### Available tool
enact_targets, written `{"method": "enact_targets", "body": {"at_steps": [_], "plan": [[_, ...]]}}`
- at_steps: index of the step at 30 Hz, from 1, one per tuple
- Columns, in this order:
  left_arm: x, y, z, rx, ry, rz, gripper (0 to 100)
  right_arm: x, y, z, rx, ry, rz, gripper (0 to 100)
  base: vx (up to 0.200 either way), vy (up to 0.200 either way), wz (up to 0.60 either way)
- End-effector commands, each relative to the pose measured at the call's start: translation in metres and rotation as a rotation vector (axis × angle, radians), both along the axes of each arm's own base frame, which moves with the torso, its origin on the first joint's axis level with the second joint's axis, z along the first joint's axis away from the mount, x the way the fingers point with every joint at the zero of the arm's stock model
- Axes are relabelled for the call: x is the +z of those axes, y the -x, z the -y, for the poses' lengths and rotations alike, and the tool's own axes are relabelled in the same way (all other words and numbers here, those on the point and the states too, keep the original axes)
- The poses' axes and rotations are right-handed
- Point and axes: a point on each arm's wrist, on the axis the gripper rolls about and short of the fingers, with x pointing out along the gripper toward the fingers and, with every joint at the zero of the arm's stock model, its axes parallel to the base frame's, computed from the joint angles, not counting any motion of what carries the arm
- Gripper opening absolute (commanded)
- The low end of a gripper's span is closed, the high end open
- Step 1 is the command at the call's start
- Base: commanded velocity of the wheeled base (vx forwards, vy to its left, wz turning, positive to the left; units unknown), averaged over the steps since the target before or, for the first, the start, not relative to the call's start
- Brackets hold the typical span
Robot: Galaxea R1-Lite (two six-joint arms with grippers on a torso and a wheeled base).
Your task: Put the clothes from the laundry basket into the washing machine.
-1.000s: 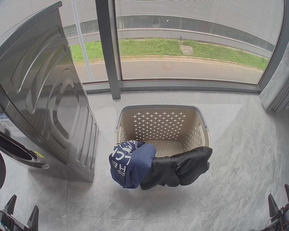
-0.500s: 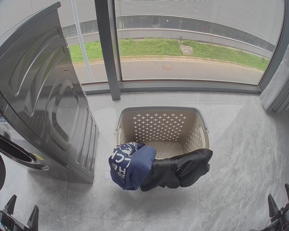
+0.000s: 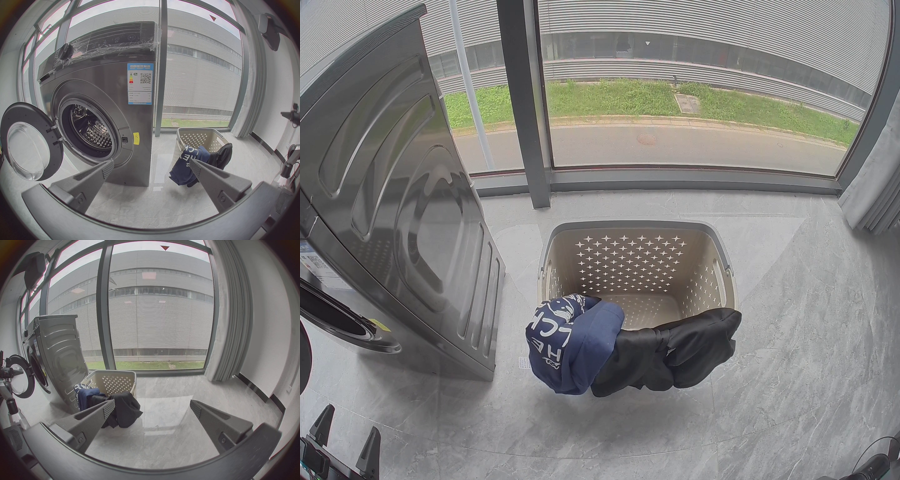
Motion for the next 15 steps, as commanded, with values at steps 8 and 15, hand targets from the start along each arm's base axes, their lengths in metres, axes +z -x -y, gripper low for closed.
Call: {"method": "enact_targets", "body": {"at_steps": [8,15], "plan": [[-0.003,0.0,0.0,0.0,-0.006,-0.003,100,-0.033,-0.134,-0.025,0.184,-0.089,-0.771,100,0.0,0.0,0.0],[-0.004,0.0,0.0,0.001,-0.009,-0.003,100,-0.052,-0.182,-0.037,0.19,-0.072,-0.804,100,0.0,0.0,0.0]]}}
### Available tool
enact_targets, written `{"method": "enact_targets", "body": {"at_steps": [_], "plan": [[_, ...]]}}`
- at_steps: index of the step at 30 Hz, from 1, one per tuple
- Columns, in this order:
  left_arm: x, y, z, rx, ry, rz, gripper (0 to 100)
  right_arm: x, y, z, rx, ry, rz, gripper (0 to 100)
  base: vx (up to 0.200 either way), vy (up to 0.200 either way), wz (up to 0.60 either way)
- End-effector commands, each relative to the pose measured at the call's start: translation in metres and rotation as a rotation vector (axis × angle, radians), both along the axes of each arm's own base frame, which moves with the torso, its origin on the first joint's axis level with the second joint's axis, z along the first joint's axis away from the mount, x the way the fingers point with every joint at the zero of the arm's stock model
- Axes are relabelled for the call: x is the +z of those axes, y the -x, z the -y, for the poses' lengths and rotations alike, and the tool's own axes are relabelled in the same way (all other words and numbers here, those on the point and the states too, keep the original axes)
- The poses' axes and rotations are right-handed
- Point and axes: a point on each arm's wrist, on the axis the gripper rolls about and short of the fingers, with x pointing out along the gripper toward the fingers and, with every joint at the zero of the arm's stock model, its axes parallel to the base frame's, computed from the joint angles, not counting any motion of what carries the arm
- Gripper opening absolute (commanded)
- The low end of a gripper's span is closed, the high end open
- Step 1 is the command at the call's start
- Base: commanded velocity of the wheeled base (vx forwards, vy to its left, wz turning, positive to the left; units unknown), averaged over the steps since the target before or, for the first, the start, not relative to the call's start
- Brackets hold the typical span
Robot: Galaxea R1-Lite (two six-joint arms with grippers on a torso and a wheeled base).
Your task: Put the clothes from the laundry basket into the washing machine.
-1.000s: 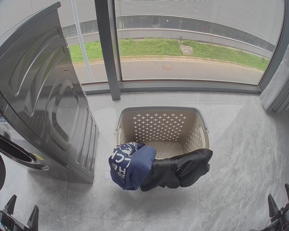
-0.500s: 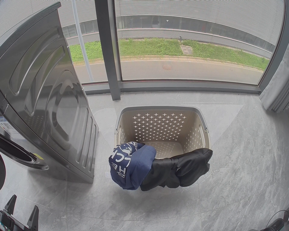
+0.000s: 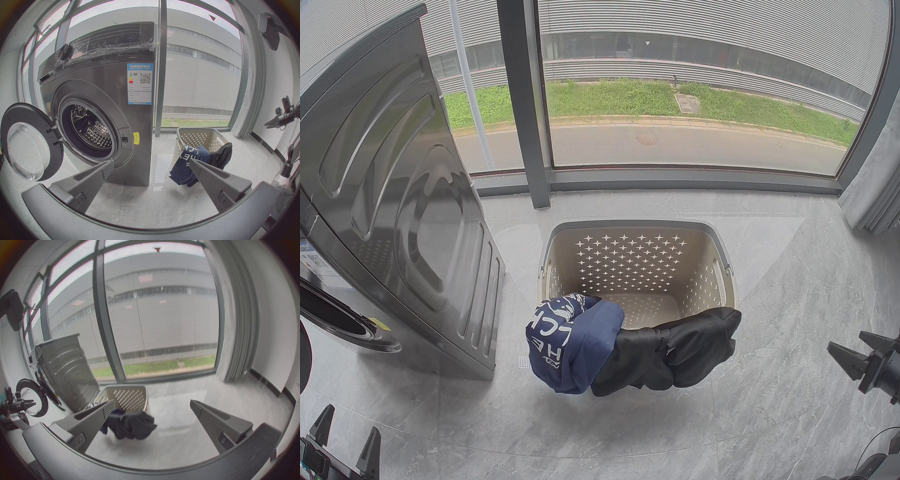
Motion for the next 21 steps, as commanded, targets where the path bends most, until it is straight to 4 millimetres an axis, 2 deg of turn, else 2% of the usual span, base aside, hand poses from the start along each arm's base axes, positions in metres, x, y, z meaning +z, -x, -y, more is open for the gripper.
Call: {"method": "enact_targets", "body": {"at_steps": [1,10,17,21], "plan": [[-0.004,0.0,0.0,0.002,-0.006,0.0,100,-0.058,-0.073,-0.023,0.06,0.039,-0.328,100,0.0,0.0,0.0],[-0.004,0.0,0.0,-0.011,-0.053,0.0,100,-0.077,-0.113,-0.047,0.177,0.093,-0.394,100,0.0,0.0,0.0],[-0.004,0.0,0.0,-0.015,-0.036,-0.003,100,-0.096,-0.135,-0.054,0.201,0.083,-0.391,100,0.0,0.0,0.0],[-0.004,0.0,0.0,-0.017,-0.036,-0.003,100,-0.119,-0.15,-0.06,0.216,0.102,-0.373,100,0.0,0.0,0.0]]}}
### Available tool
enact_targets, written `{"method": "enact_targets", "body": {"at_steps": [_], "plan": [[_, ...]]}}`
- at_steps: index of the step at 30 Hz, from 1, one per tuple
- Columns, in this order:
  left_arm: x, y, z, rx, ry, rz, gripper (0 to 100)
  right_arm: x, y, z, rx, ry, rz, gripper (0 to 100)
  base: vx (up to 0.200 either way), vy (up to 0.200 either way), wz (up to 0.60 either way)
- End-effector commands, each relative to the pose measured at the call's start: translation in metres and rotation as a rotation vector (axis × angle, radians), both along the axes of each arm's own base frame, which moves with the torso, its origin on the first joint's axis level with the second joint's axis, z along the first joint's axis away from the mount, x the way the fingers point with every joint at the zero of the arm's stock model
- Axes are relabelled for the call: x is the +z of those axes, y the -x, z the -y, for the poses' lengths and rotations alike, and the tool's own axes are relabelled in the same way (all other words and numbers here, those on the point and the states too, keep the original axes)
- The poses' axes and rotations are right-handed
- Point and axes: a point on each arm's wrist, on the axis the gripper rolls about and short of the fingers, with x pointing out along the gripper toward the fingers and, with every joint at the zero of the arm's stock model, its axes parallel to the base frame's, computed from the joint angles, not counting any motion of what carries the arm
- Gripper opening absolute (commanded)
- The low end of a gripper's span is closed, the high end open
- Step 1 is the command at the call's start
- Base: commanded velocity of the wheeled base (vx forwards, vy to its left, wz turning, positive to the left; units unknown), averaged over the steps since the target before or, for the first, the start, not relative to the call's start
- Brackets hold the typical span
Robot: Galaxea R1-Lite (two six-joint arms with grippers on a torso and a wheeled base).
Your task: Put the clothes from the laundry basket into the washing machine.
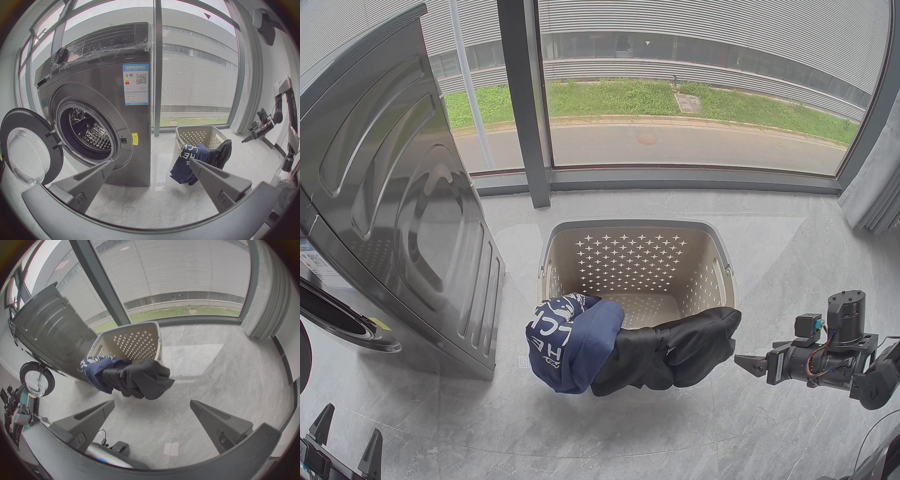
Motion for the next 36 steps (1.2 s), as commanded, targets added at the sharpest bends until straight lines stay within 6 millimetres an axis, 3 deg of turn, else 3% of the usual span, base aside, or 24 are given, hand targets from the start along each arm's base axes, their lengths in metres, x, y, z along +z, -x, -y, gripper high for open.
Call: {"method": "enact_targets", "body": {"at_steps": [1,24,36], "plan": [[-0.004,0.0,0.0,-0.003,0.006,-0.005,100,-0.043,-0.018,-0.008,0.031,0.053,-0.097,100,0.0,0.0,0.0],[-0.004,0.0,0.0,-0.003,0.011,-0.005,100,-0.084,-0.072,-0.013,0.026,-0.009,0.009,100,0.0,0.0,0.0],[-0.004,0.0,0.0,0.0,0.011,-0.005,100,-0.081,-0.081,-0.015,0.038,-0.029,0.047,100,0.0,0.0,0.0]]}}
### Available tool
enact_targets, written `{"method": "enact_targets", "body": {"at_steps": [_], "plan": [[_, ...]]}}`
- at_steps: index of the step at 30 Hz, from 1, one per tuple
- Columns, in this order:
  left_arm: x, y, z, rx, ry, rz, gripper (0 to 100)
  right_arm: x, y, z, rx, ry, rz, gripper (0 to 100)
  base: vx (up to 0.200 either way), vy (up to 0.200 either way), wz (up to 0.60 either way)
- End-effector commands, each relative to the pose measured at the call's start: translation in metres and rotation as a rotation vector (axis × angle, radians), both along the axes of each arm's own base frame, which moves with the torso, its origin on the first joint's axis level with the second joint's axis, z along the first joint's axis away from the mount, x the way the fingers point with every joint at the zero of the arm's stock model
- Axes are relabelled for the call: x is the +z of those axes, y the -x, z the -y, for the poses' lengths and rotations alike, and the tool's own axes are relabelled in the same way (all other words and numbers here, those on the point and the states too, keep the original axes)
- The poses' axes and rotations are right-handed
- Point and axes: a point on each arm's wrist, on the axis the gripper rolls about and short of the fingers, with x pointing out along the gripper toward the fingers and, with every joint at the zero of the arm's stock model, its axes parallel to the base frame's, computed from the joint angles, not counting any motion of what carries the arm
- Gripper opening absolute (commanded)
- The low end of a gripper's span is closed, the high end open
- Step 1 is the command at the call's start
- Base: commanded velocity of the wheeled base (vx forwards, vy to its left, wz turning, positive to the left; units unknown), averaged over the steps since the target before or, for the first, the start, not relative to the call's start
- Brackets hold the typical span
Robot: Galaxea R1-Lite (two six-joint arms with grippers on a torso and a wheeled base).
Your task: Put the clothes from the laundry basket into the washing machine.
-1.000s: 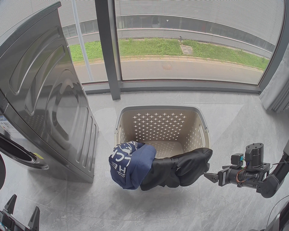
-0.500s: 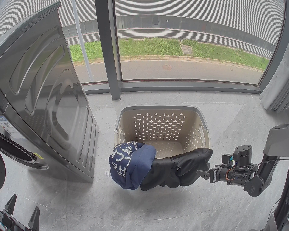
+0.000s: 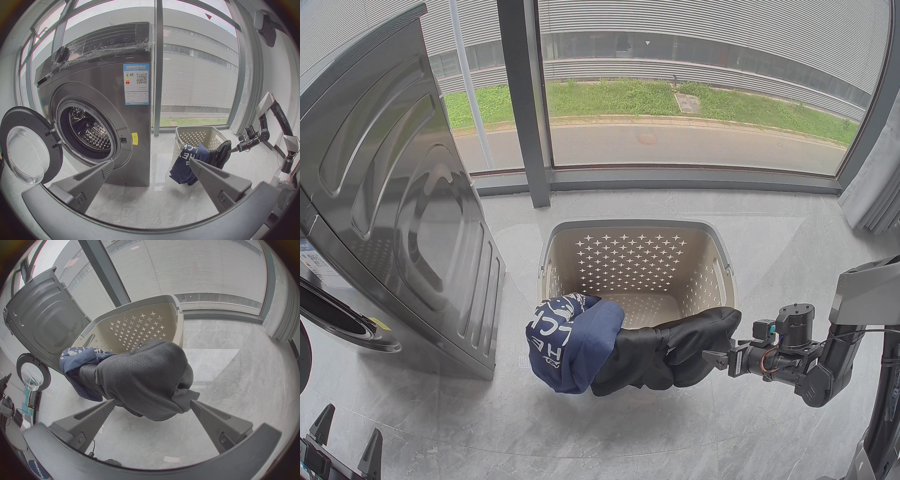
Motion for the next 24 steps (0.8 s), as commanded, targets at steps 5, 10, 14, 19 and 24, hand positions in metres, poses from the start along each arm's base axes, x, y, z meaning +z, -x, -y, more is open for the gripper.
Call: {"method": "enact_targets", "body": {"at_steps": [5,10,14,19,24], "plan": [[-0.0043,-0.0003,0.0,-0.001,0.0,-0.005,100,0.0017,-0.0061,-0.0021,0.002,-0.011,0.02,100,0.0,0.0,0.0],[-0.0043,-0.0003,0.0,0.001,0.0,-0.005,100,0.0026,-0.0073,-0.0034,0.001,-0.019,0.025,100,0.0,0.0,0.0],[-0.0043,-0.0003,0.0,0.001,0.0,-0.005,100,0.0044,-0.0089,-0.0038,-0.001,-0.03,0.048,0,0.0,0.0,0.0],[-0.0043,-0.0003,0.0,0.001,0.0,-0.005,100,0.0016,-0.0104,-0.0047,0.0,-0.03,0.055,0,0.0,0.0,0.0],[-0.0043,-0.0003,0.0,0.001,0.002,-0.005,100,0.0017,-0.0098,-0.004,-0.002,-0.029,0.054,0,0.0,0.0,0.0]]}}
